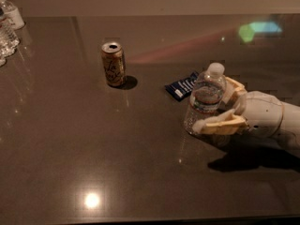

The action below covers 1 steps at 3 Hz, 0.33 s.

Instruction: Place water bottle upright

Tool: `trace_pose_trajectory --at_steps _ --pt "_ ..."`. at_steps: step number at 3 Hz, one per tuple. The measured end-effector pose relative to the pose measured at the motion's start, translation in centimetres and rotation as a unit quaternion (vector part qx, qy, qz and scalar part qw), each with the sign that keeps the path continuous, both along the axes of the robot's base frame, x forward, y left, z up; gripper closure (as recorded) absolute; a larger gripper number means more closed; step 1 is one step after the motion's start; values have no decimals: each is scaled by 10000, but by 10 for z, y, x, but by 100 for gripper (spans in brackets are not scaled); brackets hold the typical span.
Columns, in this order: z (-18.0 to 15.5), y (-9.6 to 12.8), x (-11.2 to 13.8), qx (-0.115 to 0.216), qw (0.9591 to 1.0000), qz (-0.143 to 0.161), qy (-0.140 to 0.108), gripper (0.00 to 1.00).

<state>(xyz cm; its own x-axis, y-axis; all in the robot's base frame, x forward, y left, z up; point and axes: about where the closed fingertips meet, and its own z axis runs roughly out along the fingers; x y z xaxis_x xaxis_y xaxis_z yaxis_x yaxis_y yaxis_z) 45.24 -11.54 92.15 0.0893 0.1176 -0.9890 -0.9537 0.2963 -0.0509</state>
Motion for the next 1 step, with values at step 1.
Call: trace_pose_trajectory --at_steps 1 --pt "0 0 0 0 10000 1 0 0"
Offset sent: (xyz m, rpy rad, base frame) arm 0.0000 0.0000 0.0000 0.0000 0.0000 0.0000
